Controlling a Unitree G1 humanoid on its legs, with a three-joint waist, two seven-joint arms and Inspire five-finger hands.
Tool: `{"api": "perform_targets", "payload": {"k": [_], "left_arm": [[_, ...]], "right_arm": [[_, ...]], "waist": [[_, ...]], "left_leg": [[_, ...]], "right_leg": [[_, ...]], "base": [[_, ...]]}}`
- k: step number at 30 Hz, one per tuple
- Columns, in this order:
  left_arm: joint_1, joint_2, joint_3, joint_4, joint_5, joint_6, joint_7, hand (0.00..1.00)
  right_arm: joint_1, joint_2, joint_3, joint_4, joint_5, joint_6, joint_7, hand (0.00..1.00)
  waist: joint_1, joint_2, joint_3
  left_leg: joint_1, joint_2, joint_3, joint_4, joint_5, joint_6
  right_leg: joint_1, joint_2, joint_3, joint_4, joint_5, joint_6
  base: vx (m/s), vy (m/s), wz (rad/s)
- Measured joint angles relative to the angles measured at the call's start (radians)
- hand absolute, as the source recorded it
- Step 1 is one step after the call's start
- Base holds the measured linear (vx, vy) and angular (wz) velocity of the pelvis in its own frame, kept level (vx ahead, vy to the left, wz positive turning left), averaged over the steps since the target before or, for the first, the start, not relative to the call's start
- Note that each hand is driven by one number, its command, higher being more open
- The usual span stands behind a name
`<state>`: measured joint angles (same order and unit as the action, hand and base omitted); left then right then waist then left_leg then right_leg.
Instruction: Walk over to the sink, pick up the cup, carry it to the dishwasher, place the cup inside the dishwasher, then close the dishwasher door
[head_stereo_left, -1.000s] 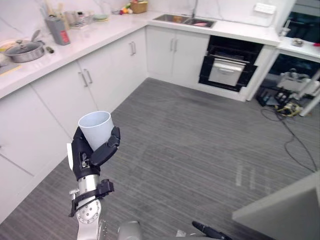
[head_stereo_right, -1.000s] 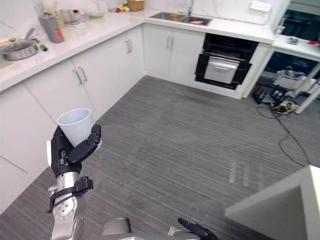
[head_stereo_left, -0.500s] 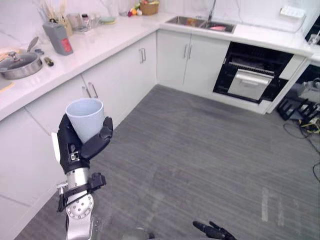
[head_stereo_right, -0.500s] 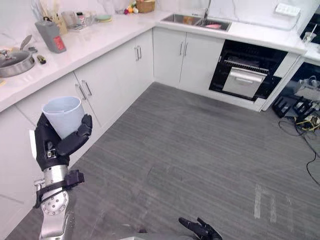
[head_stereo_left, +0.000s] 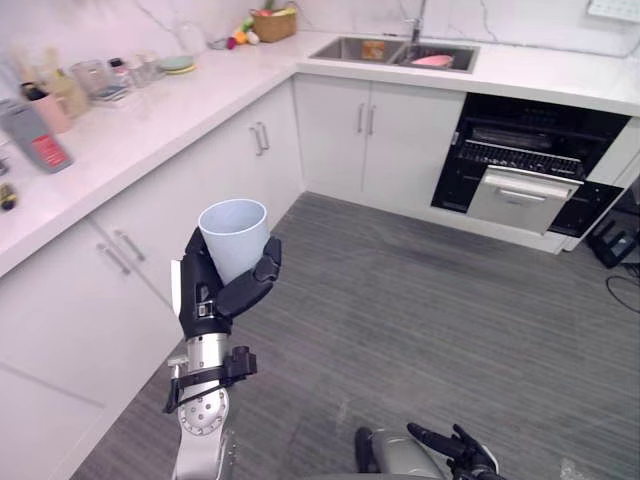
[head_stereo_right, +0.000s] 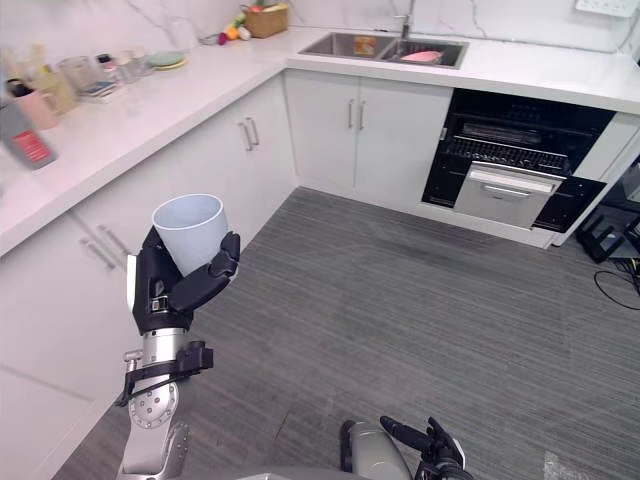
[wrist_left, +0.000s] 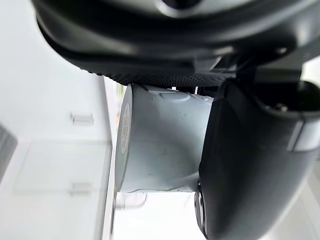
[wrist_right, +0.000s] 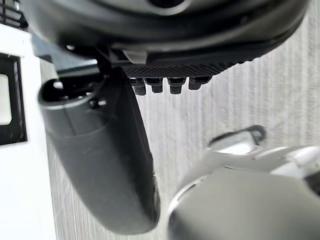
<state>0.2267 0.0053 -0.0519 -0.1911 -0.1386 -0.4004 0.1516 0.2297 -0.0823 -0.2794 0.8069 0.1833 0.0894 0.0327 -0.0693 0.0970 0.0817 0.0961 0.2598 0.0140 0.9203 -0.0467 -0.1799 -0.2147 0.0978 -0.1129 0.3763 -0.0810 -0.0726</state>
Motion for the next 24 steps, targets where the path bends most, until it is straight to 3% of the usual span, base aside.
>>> {"api": "perform_targets", "payload": {"k": [1, 3, 4, 6, 7, 8, 9, 11, 12, 13, 14, 16, 17, 19, 20, 21, 22, 23, 24], "left_arm": [[0.004, -0.017, -0.002, 0.000, 0.000, 0.000, -0.009, 0.00], [0.009, -0.028, 0.004, 0.000, -0.003, -0.001, -0.017, 0.00], [0.011, -0.022, 0.008, 0.000, -0.015, -0.002, -0.029, 0.00], [0.011, -0.010, 0.020, 0.000, -0.035, -0.012, -0.038, 0.00], [0.011, -0.007, 0.033, 0.000, -0.040, -0.018, -0.040, 0.00], [0.011, -0.004, 0.037, 0.000, -0.047, -0.018, -0.040, 0.00], [0.012, -0.001, 0.040, 0.001, -0.063, -0.018, -0.039, 0.00], [0.012, -0.002, 0.021, 0.004, -0.075, -0.018, -0.021, 0.00], [0.012, -0.002, 0.012, 0.008, -0.077, -0.019, -0.018, 0.00], [0.003, 0.007, 0.004, 0.021, -0.078, -0.019, -0.018, 0.00], [-0.003, 0.006, 0.002, 0.029, -0.078, -0.020, -0.019, 0.00], [-0.003, 0.027, 0.004, 0.056, -0.079, -0.016, -0.017, 0.00], [-0.005, 0.039, 0.004, 0.059, -0.080, -0.015, -0.020, 0.00], [-0.025, 0.079, -0.015, 0.086, -0.081, -0.013, -0.035, 0.00], [-0.033, 0.103, -0.036, 0.085, -0.097, -0.015, -0.054, 0.00], [-0.033, 0.111, -0.039, 0.085, -0.101, -0.012, -0.057, 0.00], [-0.033, 0.113, -0.041, 0.086, -0.096, -0.008, -0.060, 0.00], [-0.036, 0.114, -0.044, 0.086, -0.071, -0.001, -0.044, 0.00], [-0.038, 0.115, -0.045, 0.086, -0.068, -0.001, -0.040, 0.00]], "right_arm": [[0.019, 0.003, 0.001, -0.017, -0.013, 0.006, 0.000, 1.00], [0.034, 0.003, 0.001, -0.020, -0.010, 0.010, -0.006, 1.00], [0.034, -0.008, 0.000, -0.011, -0.008, 0.014, -0.012, 1.00], [0.004, -0.017, 0.000, 0.015, -0.007, 0.014, -0.013, 1.00], [-0.029, -0.028, 0.000, 0.046, -0.007, 0.012, -0.013, 1.00], [-0.055, -0.034, 0.000, 0.058, -0.007, 0.010, -0.013, 1.00], [-0.080, -0.037, -0.002, 0.071, -0.007, -0.003, -0.016, 1.00], [-0.091, -0.037, -0.014, 0.075, -0.007, -0.025, -0.021, 1.00], [-0.093, -0.033, -0.022, 0.077, -0.007, -0.029, -0.031, 1.00], [-0.095, -0.018, -0.030, 0.090, -0.006, -0.031, -0.048, 1.00], [-0.095, -0.014, -0.031, 0.096, -0.006, -0.030, -0.054, 1.00], [-0.086, 0.019, -0.029, 0.111, -0.011, -0.018, -0.065, 1.00], [-0.078, 0.029, -0.030, 0.114, -0.010, -0.018, -0.070, 1.00], [-0.051, 0.058, -0.069, 0.138, -0.008, -0.018, -0.093, 1.00], [-0.037, 0.071, -0.100, 0.154, 0.002, -0.019, -0.119, 1.00], [-0.037, 0.075, -0.109, 0.159, 0.003, -0.018, -0.126, 1.00], [-0.029, 0.074, -0.110, 0.160, -0.002, -0.019, -0.129, 1.00], [-0.012, 0.070, -0.112, 0.160, -0.018, -0.019, -0.119, 1.00], [-0.010, 0.071, -0.114, 0.159, -0.017, -0.019, -0.117, 1.00]], "waist": [[0.002, -0.002, 0.003], [0.009, -0.009, 0.013], [0.028, -0.012, 0.016], [0.055, -0.017, 0.019], [0.062, -0.019, 0.021], [0.067, -0.020, 0.021], [0.076, -0.027, 0.026], [0.082, -0.029, 0.027], [0.081, -0.034, 0.026], [0.074, -0.061, 0.025], [0.074, -0.068, 0.030], [0.079, -0.096, 0.028], [0.074, -0.104, 0.023], [0.063, -0.116, 0.012], [0.060, -0.135, 0.002], [0.060, -0.145, 0.002], [0.056, -0.147, 0.005], [0.039, -0.141, 0.006], [0.033, -0.140, 0.007]], "left_leg": [[-0.082, 0.025, 0.016, 0.153, -0.005, 0.020], [-0.182, 0.040, 0.045, 0.263, -0.041, 0.072], [-0.255, 0.035, 0.076, 0.257, -0.093, 0.108], [-0.319, -0.010, 0.131, 0.041, -0.167, 0.137], [-0.329, -0.064, 0.140, -0.211, -0.188, 0.143], [-0.325, -0.110, 0.125, -0.421, -0.171, 0.140], [-0.323, -0.166, 0.083, -0.624, -0.066, 0.134], [-0.325, -0.207, 0.022, -0.715, 0.052, 0.113], [-0.312, -0.220, 0.019, -0.719, 0.113, 0.141], [-0.297, -0.246, 0.034, -0.696, 0.096, 0.177], [-0.298, -0.250, 0.039, -0.666, 0.068, 0.185], [-0.292, -0.233, 0.083, -0.527, -0.038, 0.201], [-0.286, -0.233, 0.083, -0.504, -0.056, 0.200], [-0.215, -0.238, 0.085, -0.500, -0.125, 0.199], [-0.137, -0.255, 0.112, -0.565, -0.181, 0.206], [-0.105, -0.267, 0.125, -0.592, -0.192, 0.224], [-0.056, -0.275, 0.142, -0.625, -0.199, 0.231], [0.008, -0.268, 0.158, -0.658, -0.210, 0.224], [0.020, -0.264, 0.160, -0.666, -0.211, 0.222]], "right_leg": [[0.081, 0.017, 0.001, -0.061, -0.007, -0.014], [0.182, 0.032, 0.008, -0.133, -0.016, -0.028], [0.250, 0.039, 0.025, -0.192, -0.017, -0.032], [0.322, 0.037, 0.062, -0.255, -0.016, -0.033], [0.352, 0.029, 0.090, -0.282, -0.018, -0.030], [0.372, 0.022, 0.114, -0.298, -0.023, -0.025], [0.396, 0.005, 0.151, -0.314, -0.036, -0.017], [0.421, -0.011, 0.192, -0.317, -0.071, 0.011], [0.434, -0.021, 0.207, -0.312, -0.095, 0.017], [0.438, -0.056, 0.219, -0.282, -0.136, 0.030], [0.437, -0.063, 0.228, -0.262, -0.148, 0.046], [0.446, -0.067, 0.284, -0.170, -0.155, 0.057], [0.445, -0.068, 0.281, -0.141, -0.154, 0.057], [0.398, -0.064, 0.237, 0.082, -0.154, 0.061], [0.273, -0.097, 0.176, 0.366, -0.117, 0.137], [0.224, -0.122, 0.152, 0.470, -0.062, 0.157], [0.163, -0.152, 0.123, 0.597, -0.029, 0.145], [0.076, -0.160, 0.085, 0.687, -0.095, 0.106], [0.059, -0.158, 0.076, 0.688, -0.113, 0.106]], "base": [[0.61, -0.254, 0.01], [0.45, -0.200, 0.01], [0.54, -0.193, -0.23], [0.45, -0.086, -0.47], [0.43, 0.009, -0.59], [0.55, 0.077, -0.79], [0.37, 0.102, -0.70], [0.43, 0.161, -0.61], [0.52, 0.223, -0.39], [0.46, 0.184, -0.23], [0.48, 0.170, -0.36], [0.45, 0.155, -0.58], [0.41, 0.123, -0.39], [0.43, 0.108, -0.20], [0.33, 0.092, -0.34], [0.33, 0.097, -0.52], [0.26, 0.065, -0.53], [0.33, 0.074, -0.42], [0.35, 0.047, -0.26]]}}
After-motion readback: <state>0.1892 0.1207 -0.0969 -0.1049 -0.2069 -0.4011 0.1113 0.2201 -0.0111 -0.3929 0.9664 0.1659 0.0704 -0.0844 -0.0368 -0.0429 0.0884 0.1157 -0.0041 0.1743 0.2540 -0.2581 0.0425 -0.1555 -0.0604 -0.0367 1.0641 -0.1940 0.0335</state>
